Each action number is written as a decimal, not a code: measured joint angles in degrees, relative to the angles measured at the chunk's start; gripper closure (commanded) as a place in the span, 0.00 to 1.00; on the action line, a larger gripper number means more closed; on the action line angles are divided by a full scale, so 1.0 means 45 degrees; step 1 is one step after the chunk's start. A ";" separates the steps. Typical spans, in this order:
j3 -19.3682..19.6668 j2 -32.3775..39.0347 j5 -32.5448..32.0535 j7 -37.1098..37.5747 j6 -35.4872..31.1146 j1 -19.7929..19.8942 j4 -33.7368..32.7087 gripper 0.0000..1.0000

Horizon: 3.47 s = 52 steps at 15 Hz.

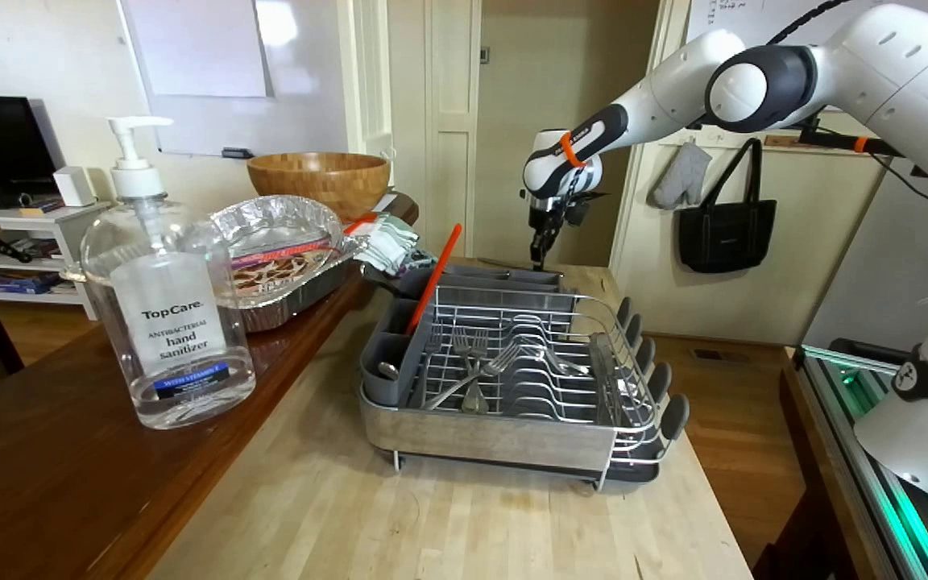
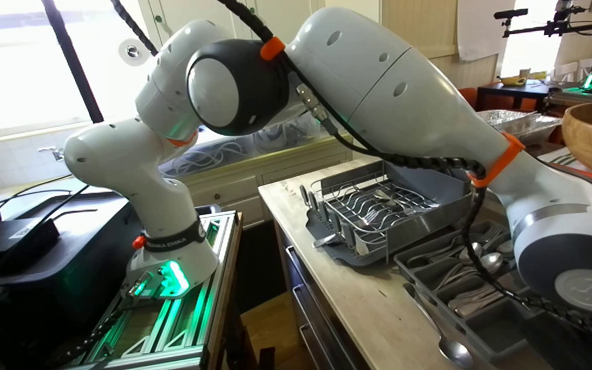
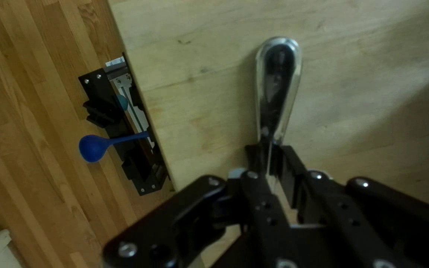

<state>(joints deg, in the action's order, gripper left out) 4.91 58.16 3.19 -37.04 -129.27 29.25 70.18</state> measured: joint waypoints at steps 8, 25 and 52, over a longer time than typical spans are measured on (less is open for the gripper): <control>0.0082 -0.0164 -0.0001 -0.0121 -0.0048 0.0002 0.0061 0.96; -0.0388 -0.4750 -0.0025 -0.3623 0.1653 -0.0703 0.6079 0.84; -0.0616 -0.3689 -0.0126 0.0250 0.0589 -0.3123 0.4902 0.29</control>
<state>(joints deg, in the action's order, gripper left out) 2.14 41.56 2.62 -35.91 -126.62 15.20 92.24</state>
